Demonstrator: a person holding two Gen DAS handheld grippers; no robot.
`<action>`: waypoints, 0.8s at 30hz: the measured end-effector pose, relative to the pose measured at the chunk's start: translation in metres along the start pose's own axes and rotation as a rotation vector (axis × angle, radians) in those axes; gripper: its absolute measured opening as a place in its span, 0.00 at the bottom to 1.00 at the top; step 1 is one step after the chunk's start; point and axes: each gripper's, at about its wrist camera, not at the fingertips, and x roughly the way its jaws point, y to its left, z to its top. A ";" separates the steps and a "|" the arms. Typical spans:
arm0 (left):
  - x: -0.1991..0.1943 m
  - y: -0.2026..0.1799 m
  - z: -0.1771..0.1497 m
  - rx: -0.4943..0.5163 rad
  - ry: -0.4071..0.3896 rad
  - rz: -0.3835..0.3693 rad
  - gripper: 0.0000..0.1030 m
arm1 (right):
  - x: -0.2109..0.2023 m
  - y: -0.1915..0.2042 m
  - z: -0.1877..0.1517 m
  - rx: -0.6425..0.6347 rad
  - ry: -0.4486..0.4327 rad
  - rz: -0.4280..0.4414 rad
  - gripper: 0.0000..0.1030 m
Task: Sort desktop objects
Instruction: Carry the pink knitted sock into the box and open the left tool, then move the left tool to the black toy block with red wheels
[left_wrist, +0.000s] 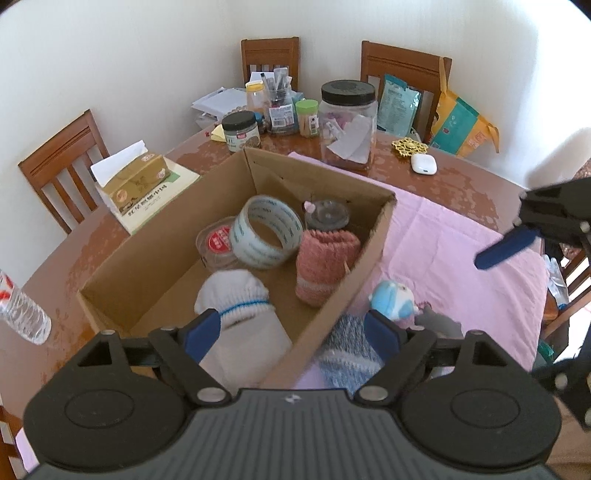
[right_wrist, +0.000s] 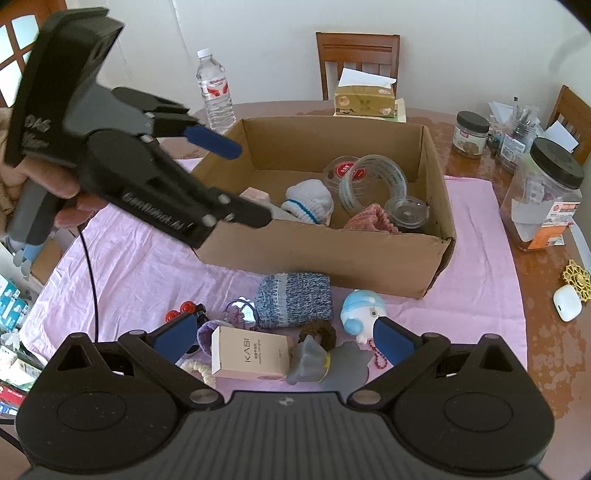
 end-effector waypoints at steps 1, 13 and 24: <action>-0.002 -0.001 -0.003 -0.001 0.003 0.001 0.83 | 0.000 0.001 0.000 -0.001 0.000 0.002 1.00; -0.008 -0.020 -0.058 -0.049 0.070 -0.003 0.83 | 0.001 0.009 -0.004 -0.003 -0.011 -0.015 1.00; 0.006 -0.036 -0.094 -0.093 0.120 0.026 0.80 | 0.003 0.014 -0.005 -0.018 -0.029 -0.059 1.00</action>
